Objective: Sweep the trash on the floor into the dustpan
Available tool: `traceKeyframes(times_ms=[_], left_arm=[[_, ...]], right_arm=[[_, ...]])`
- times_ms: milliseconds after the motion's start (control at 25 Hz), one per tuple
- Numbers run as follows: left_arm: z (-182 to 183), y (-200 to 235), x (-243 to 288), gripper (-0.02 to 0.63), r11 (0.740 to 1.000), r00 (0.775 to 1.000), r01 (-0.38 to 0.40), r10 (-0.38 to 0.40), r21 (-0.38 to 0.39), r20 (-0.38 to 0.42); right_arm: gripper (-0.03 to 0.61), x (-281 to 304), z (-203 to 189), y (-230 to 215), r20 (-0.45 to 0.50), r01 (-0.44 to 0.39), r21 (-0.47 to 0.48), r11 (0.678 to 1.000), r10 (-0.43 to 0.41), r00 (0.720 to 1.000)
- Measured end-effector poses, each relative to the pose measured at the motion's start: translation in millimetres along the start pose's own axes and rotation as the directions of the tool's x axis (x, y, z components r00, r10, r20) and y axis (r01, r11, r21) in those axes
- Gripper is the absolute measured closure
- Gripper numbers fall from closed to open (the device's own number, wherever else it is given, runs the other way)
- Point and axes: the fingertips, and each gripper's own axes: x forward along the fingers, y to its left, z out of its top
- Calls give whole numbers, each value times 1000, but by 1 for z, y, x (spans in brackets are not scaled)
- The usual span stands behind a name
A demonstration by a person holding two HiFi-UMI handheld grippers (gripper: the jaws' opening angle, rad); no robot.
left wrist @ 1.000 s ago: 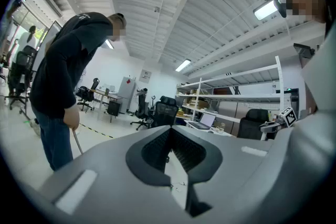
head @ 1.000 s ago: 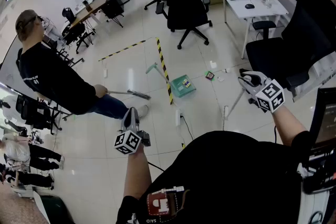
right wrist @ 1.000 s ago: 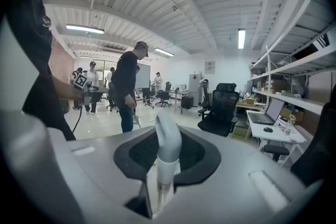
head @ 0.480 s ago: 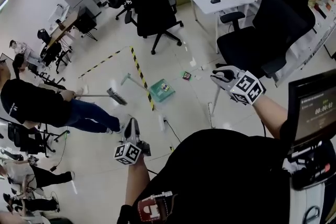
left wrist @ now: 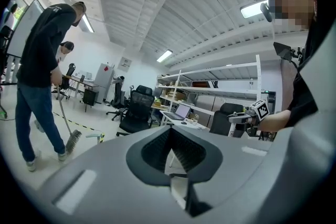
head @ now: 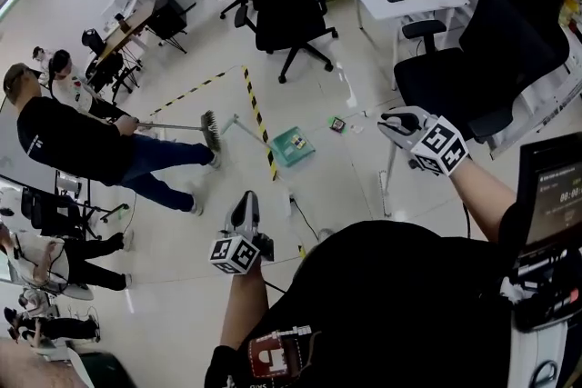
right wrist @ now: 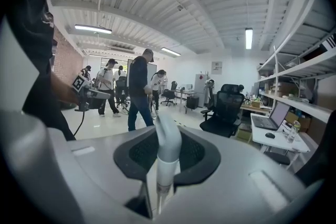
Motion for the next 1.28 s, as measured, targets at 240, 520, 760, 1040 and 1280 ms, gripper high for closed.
traceKeyframes(times_ms=[240,520,760,1040,1280], left_arm=[[-1,49,26,614,999,1000,25,-25,-26,8],[18,131,96,614,991,993,121,-121,-58,-2],[45,191,145,614,976,977,207,-210,-71,-36],[72,231,166,614,979,980,191,-194,-70,-42],[78,250,166,614,993,996,78,-82,-90,-44]], right_arm=[[512,48,8,-19,-28,24,-10,1000,-25,999],[512,130,28,-55,-87,85,11,996,-83,993],[512,204,45,-99,-153,147,-13,989,-147,977],[514,278,62,-141,-196,130,-58,990,-139,971],[514,335,74,-175,-213,38,-97,995,-58,975]])
